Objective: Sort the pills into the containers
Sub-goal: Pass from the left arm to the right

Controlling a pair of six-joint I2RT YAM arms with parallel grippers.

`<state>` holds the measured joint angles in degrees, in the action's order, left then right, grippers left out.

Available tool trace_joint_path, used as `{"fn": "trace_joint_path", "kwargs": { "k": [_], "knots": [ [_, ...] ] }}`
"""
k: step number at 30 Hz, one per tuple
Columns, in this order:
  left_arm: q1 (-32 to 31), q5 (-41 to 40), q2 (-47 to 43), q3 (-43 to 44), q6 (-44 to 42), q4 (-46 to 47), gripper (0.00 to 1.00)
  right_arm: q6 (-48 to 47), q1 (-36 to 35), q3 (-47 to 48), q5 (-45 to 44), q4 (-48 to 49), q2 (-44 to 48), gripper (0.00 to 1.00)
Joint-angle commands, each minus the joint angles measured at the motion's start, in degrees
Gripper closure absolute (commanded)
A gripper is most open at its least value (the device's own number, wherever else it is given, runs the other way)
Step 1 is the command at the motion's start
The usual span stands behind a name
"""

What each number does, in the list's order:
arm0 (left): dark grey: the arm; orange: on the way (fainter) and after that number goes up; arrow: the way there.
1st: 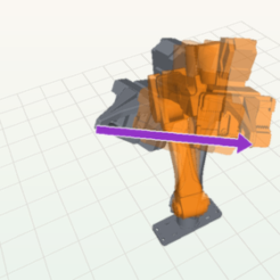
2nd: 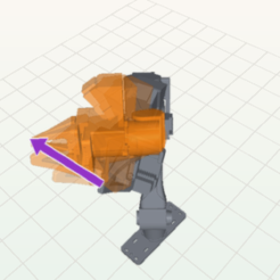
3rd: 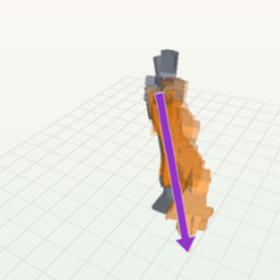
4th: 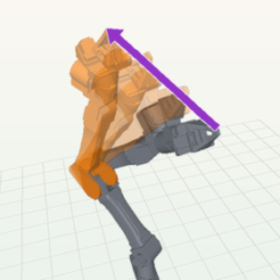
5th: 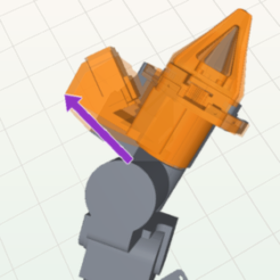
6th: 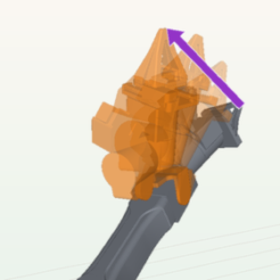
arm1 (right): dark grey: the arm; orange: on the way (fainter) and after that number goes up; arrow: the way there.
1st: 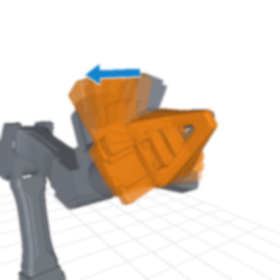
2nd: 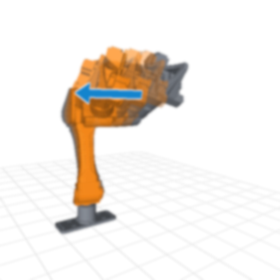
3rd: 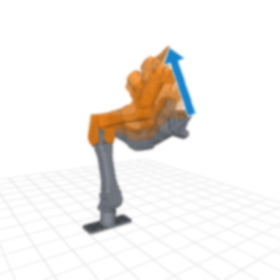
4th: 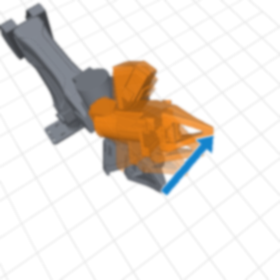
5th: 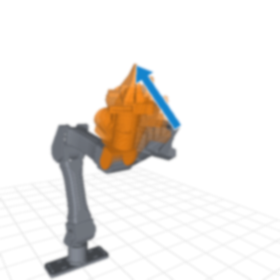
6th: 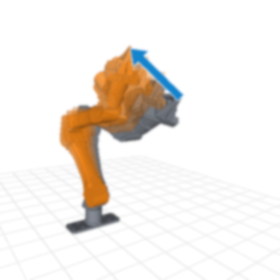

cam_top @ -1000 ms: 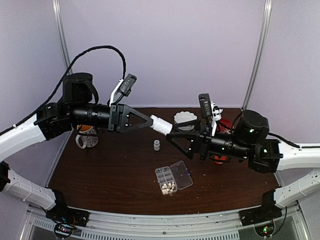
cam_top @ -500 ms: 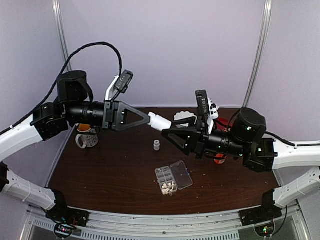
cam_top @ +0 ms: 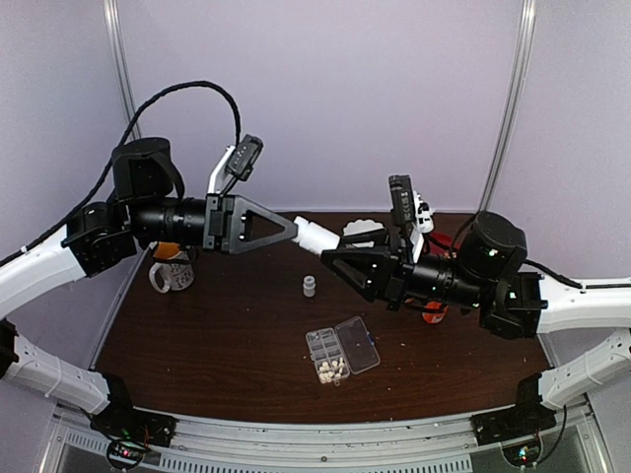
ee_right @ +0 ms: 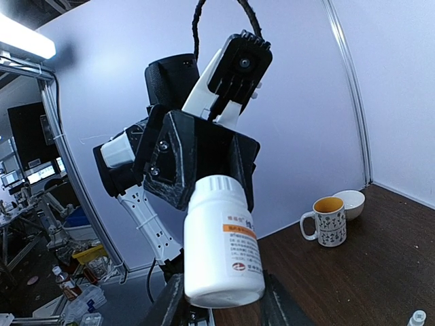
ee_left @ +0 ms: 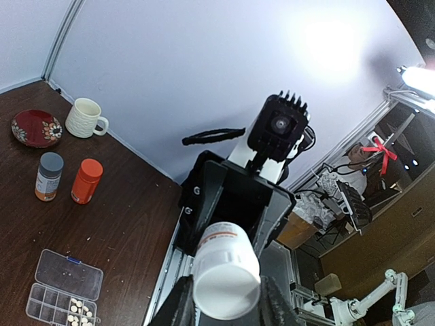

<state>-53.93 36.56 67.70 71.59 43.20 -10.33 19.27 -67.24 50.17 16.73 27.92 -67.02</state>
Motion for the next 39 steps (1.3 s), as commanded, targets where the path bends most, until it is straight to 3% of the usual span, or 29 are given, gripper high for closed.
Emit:
{"fn": "trace_joint_path", "kwargs": {
  "k": [1,6,15,22,26,29,35,39],
  "knots": [
    [0.4,0.2,1.1,0.1,2.0,2.6,0.9,-1.6,-0.2,-0.6,-1.1,0.8,1.7,0.7],
    [0.4,0.1,2.5,0.6,5.5,0.6,0.89,-8.2,-0.2,-1.5,-2.3,0.4,2.1,0.72],
    [0.5,0.8,4.0,2.0,11.5,-1.7,0.92,-37.6,-0.7,1.4,-6.3,-11.3,2.2,0.74],
    [0.5,-1.7,2.9,1.2,12.6,-2.3,0.9,-40.9,-0.8,0.9,-9.2,-9.5,2.6,0.76],
    [0.6,-2.6,2.3,0.4,12.7,-0.6,0.78,-38.1,-0.8,0.1,-7.6,-7.5,3.0,0.76],
    [0.6,-2.6,2.6,1.0,11.6,-0.8,0.51,-36.7,-0.8,-0.5,-7.5,-6.8,3.5,0.77],
    [3.3,-4.0,-0.5,2.7,1.5,-2.6,0.21,-30.0,-0.7,-0.4,-6.4,-8.3,4.5,0.78],
    [4.6,-5.8,-3.1,4.1,-10.4,-3.7,0.17,-25.3,-0.7,0.0,-4.4,-10.9,4.6,0.8]
  ]
}}
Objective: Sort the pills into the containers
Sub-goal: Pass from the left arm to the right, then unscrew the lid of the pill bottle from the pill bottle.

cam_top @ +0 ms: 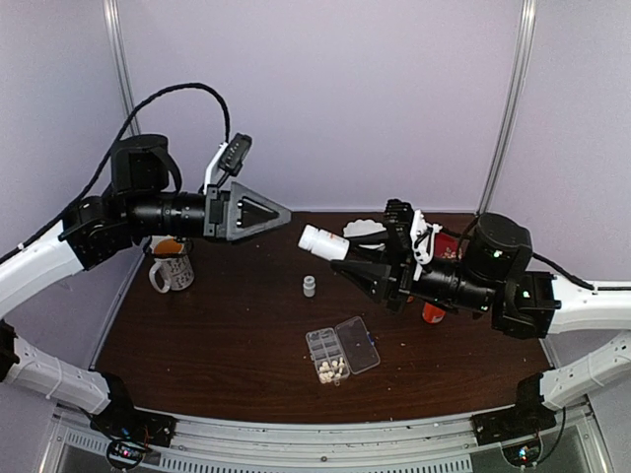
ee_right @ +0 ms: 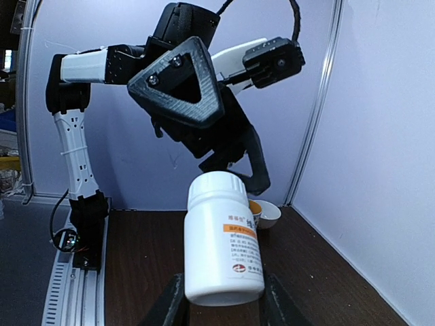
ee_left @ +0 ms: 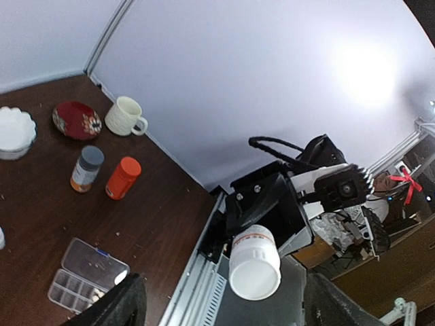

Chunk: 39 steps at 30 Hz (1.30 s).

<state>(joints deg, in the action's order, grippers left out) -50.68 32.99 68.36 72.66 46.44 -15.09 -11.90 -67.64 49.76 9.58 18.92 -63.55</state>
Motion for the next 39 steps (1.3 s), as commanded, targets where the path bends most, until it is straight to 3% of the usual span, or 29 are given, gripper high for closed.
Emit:
{"fn": "trace_joint_path", "kwargs": {
  "k": [1,4,9,15,20,24,39],
  "knots": [
    [1.3,-2.3,-4.2,2.9,-17.7,1.3,0.18,7.0,-0.2,0.9,3.8,-3.4,1.0,0.81],
    [1.0,0.5,-6.3,-1.2,-31.9,3.8,0.19,10.1,0.4,2.5,9.2,-7.0,0.3,0.81],
    [0.0,6.7,-11.9,-9.4,-62.9,5.7,0.18,16.8,2.3,1.9,16.5,-3.7,0.2,0.8],
    [-0.7,7.3,-9.2,-3.3,-81.7,-5.4,0.18,17.8,2.9,6.2,20.3,-9.9,-1.5,0.79],
    [-4.4,5.1,-8.0,-2.4,-90.9,-7.2,0.18,18.1,2.9,6.5,20.6,-10.2,-1.9,0.79],
    [-6.0,1.7,-7.0,-1.6,-96.4,-9.0,0.24,19.0,2.9,7.2,20.9,-9.6,-2.7,0.79],
    [-6.7,-2.1,-6.3,-1.1,-99.3,-9.3,0.38,19.1,2.8,10.2,21.4,-8.9,-6.4,0.79]
  ]
}}
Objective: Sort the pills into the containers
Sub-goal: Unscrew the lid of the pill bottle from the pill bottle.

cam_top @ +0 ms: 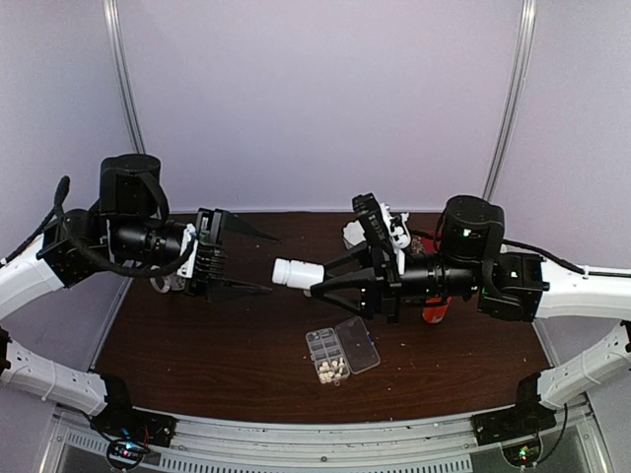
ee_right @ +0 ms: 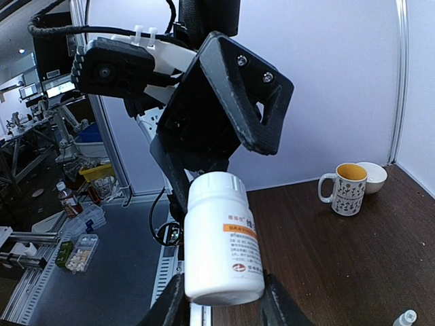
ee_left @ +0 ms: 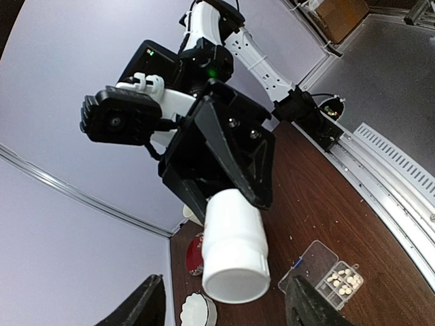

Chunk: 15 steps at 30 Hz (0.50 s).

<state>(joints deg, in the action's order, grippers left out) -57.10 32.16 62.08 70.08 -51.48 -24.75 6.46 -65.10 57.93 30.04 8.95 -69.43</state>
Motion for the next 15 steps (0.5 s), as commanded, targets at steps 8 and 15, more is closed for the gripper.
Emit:
{"fn": "trace_joint_path", "kwargs": {
  "k": [8,15],
  "knots": [
    [-0.3,0.3,0.0,1.3,-1.9,0.3,0.51,1.5,0.3,2.4,1.3,2.3,-1.3,0.79],
    [-0.3,-0.2,0.5,1.4,-2.1,0.3,0.49,2.4,0.3,2.7,1.2,3.0,-1.8,0.8]
  ]
}}
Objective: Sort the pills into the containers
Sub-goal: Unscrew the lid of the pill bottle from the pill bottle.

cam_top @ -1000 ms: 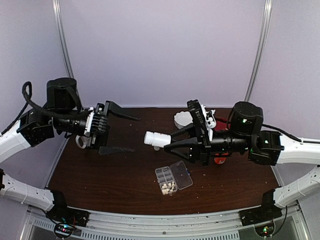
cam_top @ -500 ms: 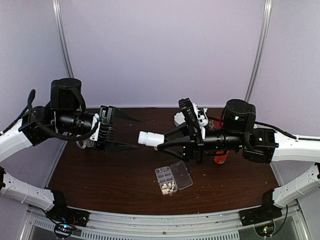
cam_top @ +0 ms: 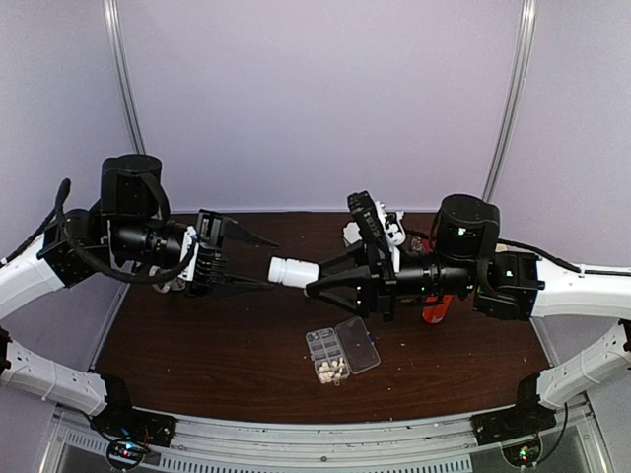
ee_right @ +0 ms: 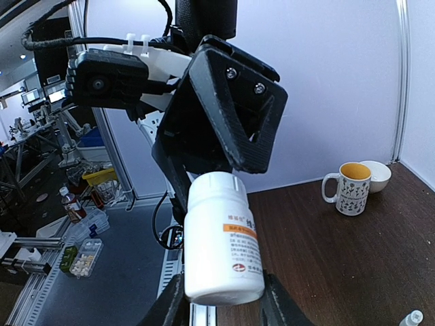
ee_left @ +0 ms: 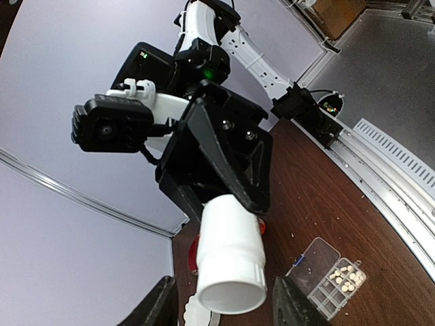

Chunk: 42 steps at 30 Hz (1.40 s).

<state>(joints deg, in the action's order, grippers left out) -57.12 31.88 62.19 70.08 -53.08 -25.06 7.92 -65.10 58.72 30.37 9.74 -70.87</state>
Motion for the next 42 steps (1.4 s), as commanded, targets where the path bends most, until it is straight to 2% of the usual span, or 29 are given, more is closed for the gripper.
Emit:
{"fn": "trace_joint_path", "kwargs": {
  "k": [1,5,11,15,16,18,20,24,26,31,33,36,38,40,42],
  "knots": [
    [-0.3,0.2,0.4,1.4,-0.6,0.6,0.49,0.9,0.3,1.9,0.9,2.3,-0.4,0.8],
    [-0.3,0.5,0.5,1.6,-0.6,0.6,0.53,1.0,0.3,1.9,0.9,2.3,-0.4,0.8],
    [-0.5,1.0,0.4,1.5,-0.5,0.6,0.71,1.1,0.3,1.9,0.9,2.4,-0.6,0.8],
    [-0.6,0.9,0.5,1.5,-0.2,0.6,0.77,1.1,0.3,1.8,0.8,2.3,-0.8,0.8],
    [-0.6,0.7,0.6,1.6,0.1,0.6,0.76,1.2,0.3,1.8,0.8,2.2,-0.8,0.8],
    [-0.8,0.5,0.8,1.8,0.7,0.6,0.61,1.3,0.3,1.8,0.7,2.2,-0.8,0.8],
    [-0.8,0.5,0.9,1.8,0.6,0.6,0.5,1.4,0.3,1.8,0.7,2.4,-0.9,0.8],
    [-0.9,0.5,0.7,1.6,0.1,0.6,0.47,1.6,0.3,1.7,0.7,2.7,-0.8,0.8],
    [-1.0,0.5,0.6,1.6,0.0,0.6,0.52,1.6,0.3,1.7,0.7,2.7,-0.9,0.8],
    [-1.0,0.7,0.6,1.5,0.0,0.6,0.72,1.7,0.3,1.7,0.8,2.7,-1.0,0.79],
    [-0.9,0.9,0.6,1.5,0.0,0.6,0.79,1.7,0.3,1.7,0.8,2.8,-1.1,0.74],
    [-0.9,0.7,0.6,1.5,0.0,0.6,0.85,2.0,0.3,1.5,0.9,3.1,-1.2,0.61],
    [-0.9,0.6,0.5,1.5,0.1,0.6,0.89,2.4,0.3,1.1,1.3,4.0,-1.1,0.49],
    [-1.0,0.2,0.5,1.6,0.1,0.6,0.9,3.1,0.3,0.4,1.8,5.5,-1.0,0.4],
    [-1.1,0.1,0.5,1.6,0.1,0.6,0.9,4.0,0.3,-0.1,2.1,7.2,-0.8,0.37]
  ]
}}
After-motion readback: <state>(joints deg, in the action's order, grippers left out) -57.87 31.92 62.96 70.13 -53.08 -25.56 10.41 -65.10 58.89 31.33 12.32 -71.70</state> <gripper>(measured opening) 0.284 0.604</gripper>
